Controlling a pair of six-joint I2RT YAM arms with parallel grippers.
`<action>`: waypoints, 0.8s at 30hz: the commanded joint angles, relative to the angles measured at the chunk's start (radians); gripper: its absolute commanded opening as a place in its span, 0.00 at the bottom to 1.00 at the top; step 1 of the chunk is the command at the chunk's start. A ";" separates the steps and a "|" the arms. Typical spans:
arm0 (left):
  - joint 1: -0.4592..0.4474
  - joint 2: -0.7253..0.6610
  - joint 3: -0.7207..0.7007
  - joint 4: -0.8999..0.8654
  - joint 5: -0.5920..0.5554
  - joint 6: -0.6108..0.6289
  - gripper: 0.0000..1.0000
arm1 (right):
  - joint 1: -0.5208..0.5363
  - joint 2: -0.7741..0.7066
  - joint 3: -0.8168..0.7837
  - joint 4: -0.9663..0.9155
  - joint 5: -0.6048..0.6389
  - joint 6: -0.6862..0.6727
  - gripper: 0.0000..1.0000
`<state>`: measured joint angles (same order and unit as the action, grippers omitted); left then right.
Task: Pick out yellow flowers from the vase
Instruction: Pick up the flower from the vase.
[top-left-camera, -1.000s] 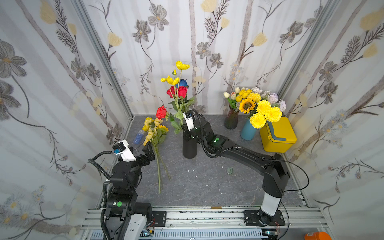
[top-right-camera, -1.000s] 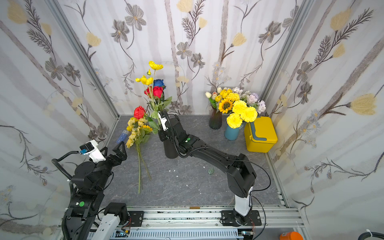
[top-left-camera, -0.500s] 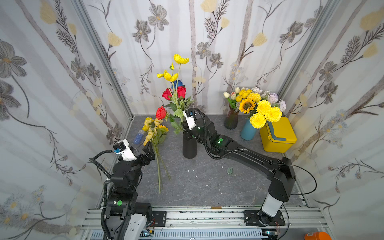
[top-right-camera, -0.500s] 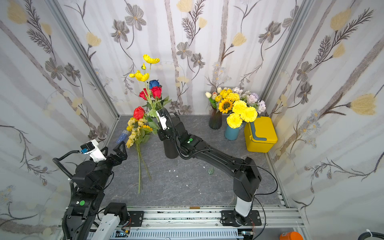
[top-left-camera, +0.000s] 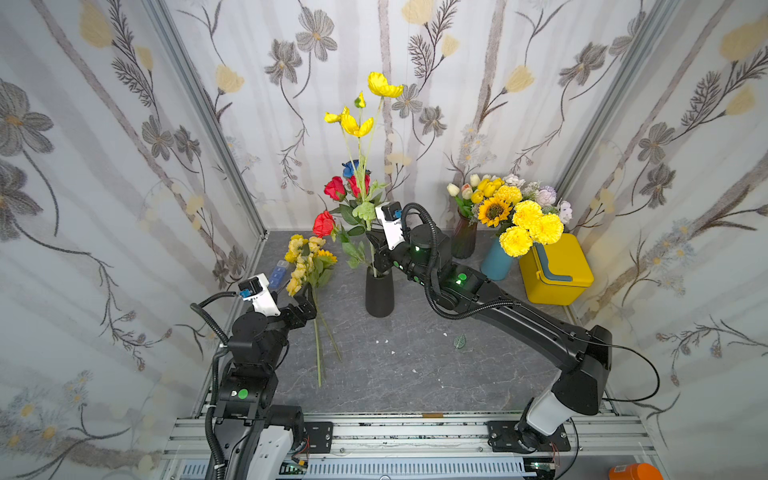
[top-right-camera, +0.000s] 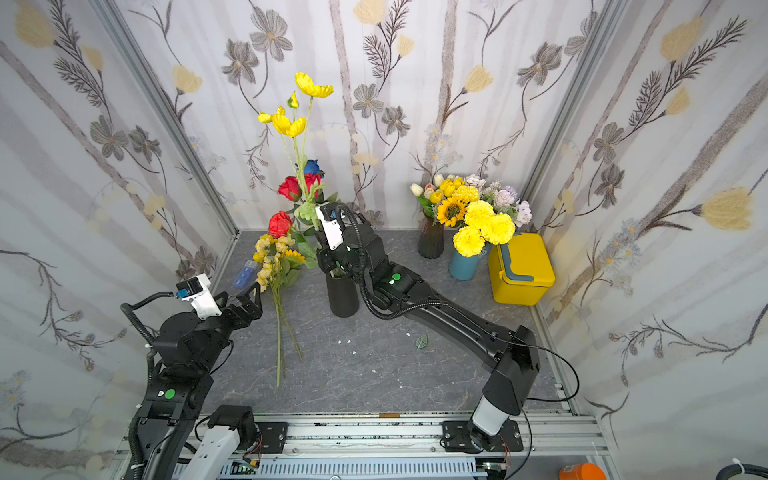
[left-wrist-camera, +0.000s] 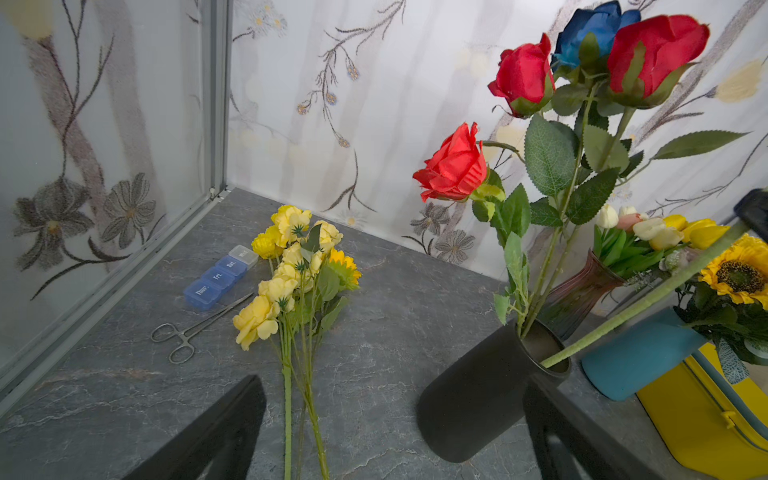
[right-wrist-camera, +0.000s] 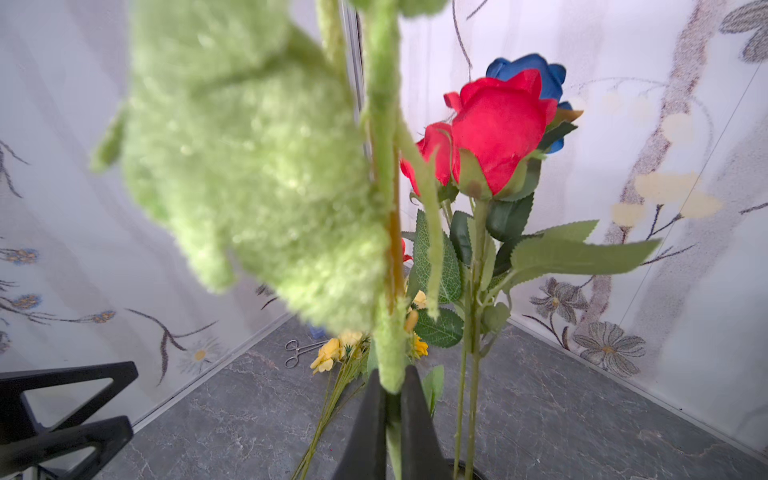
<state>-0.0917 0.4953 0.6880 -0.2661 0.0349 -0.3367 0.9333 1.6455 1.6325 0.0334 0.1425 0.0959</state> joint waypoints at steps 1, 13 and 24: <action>0.001 0.012 0.008 0.028 0.054 0.019 1.00 | 0.003 -0.036 0.016 0.025 -0.026 0.012 0.00; -0.015 0.155 0.071 0.061 0.182 0.034 0.99 | 0.009 -0.164 0.031 -0.021 -0.015 0.070 0.00; -0.410 0.286 0.247 0.104 0.090 0.167 0.92 | 0.008 -0.330 -0.104 -0.029 -0.060 0.135 0.00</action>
<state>-0.4335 0.7704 0.9184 -0.2379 0.1532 -0.2302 0.9413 1.3445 1.5711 -0.0166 0.1165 0.1986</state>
